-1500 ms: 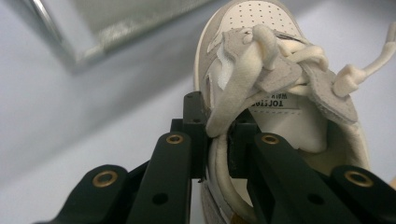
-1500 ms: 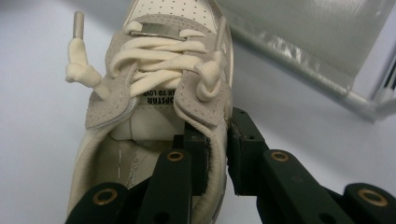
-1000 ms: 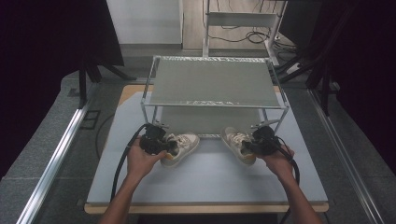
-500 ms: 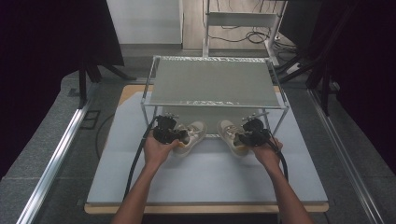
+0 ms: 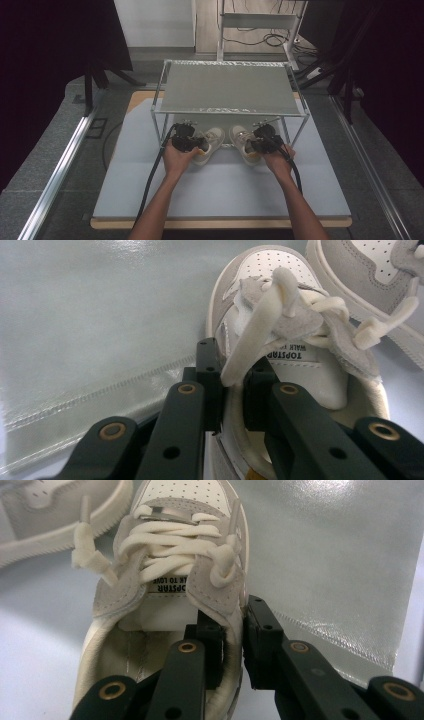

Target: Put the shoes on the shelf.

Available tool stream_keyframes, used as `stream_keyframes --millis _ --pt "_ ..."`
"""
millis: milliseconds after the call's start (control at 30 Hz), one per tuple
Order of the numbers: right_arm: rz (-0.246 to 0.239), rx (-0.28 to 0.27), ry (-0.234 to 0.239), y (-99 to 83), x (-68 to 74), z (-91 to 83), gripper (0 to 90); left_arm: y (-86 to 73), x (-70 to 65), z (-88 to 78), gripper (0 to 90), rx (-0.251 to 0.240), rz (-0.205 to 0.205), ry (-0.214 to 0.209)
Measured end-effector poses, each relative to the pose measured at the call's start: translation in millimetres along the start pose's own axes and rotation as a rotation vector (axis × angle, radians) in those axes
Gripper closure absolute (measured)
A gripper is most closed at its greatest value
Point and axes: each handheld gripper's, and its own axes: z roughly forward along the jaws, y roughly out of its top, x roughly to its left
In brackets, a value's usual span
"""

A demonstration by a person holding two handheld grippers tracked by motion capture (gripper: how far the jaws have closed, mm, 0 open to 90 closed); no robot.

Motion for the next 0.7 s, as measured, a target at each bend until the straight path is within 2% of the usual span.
stream_keyframes --millis 67,167,233,533,700 --pt "-0.01 -0.007 -0.01 1.5 1.0 2.4 78.7 -0.5 -1.7 8.3 81.6 0.003 -0.006 0.0" --pt "-0.024 -0.01 -0.01 2.3 3.7 6.3 78.5 -0.4 -4.7 11.8 81.5 -0.008 -0.009 -0.003" --pt "-0.031 -0.012 -0.027 2.9 5.9 7.5 78.5 0.1 -5.9 11.8 81.4 -0.009 -0.009 0.004" --pt "-0.034 -0.012 -0.028 3.2 3.8 7.3 78.2 -0.3 -8.6 13.3 80.4 -0.018 0.0 0.002" --pt "-0.039 0.004 -0.015 -2.1 2.1 13.2 76.0 -2.2 -7.8 13.2 74.1 -0.026 0.014 -0.011"
